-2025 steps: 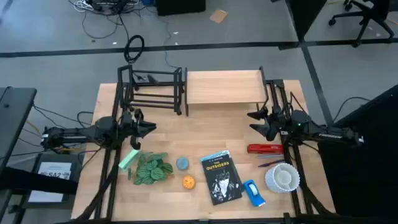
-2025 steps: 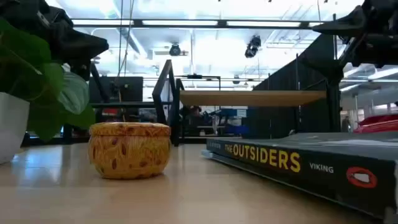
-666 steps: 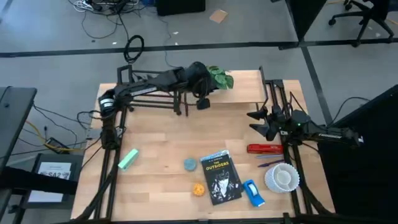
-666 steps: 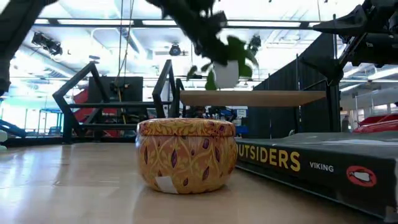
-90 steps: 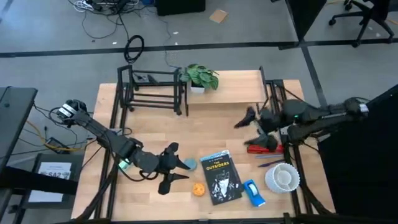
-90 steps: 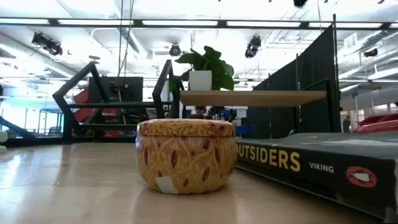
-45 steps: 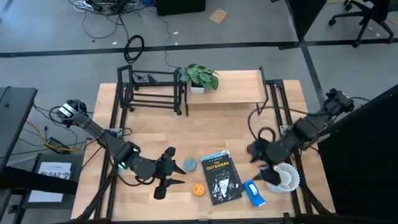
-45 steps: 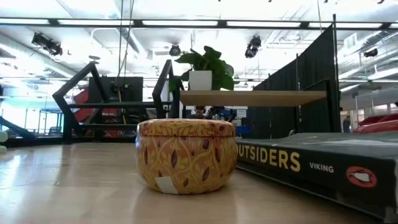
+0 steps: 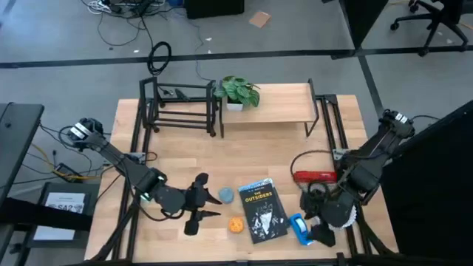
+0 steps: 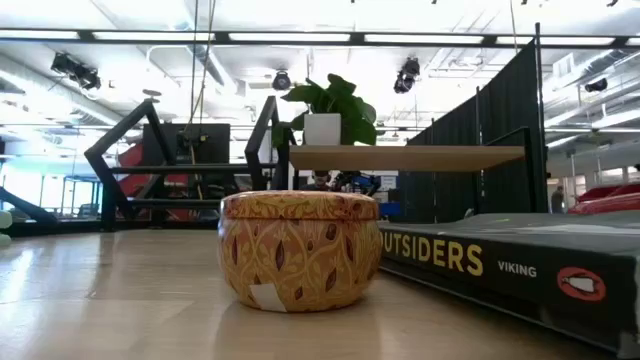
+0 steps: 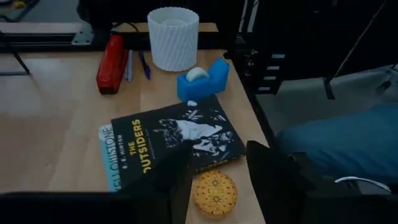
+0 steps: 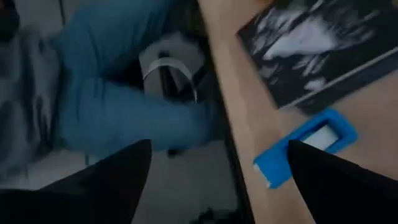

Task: Stock shelves
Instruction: Put the white pen organizer on the shelf

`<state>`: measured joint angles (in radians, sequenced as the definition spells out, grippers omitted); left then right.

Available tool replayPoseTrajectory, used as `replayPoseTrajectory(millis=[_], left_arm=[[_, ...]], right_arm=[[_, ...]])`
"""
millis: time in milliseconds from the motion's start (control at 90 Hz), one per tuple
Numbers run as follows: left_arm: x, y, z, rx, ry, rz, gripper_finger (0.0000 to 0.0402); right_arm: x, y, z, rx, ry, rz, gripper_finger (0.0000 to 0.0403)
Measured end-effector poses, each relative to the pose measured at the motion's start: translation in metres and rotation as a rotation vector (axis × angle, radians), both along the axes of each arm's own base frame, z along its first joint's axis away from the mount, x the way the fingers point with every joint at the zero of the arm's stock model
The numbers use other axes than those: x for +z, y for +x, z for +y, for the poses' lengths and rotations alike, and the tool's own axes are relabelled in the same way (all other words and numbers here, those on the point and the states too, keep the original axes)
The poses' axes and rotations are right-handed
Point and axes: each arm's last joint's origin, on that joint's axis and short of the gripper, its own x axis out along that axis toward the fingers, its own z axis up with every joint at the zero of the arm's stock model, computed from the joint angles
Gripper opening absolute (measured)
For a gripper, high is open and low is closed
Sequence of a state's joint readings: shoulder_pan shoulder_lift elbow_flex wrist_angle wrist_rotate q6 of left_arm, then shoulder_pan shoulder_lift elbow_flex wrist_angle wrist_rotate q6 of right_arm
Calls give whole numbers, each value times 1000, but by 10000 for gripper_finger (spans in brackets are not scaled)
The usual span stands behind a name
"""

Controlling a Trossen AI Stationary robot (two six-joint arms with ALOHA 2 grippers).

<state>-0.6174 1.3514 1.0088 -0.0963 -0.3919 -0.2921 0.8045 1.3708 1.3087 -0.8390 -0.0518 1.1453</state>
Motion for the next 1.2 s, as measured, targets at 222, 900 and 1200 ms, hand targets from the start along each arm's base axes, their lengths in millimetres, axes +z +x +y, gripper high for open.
replayPoseTrajectory(millis=[222, 900, 1200], left_arm=[[0, 0, 0, 0, 8, -2, 131], [-1, 1, 0, -8, 25, -3, 131], [-1, 1, -1, -8, 24, -6, 131]], right_arm=[[-19, -12, 8, -54, 8, 332, 346], [-52, -52, 28, -86, -394, 448, 346], [-79, -49, 34, -122, -564, 615, 318]])
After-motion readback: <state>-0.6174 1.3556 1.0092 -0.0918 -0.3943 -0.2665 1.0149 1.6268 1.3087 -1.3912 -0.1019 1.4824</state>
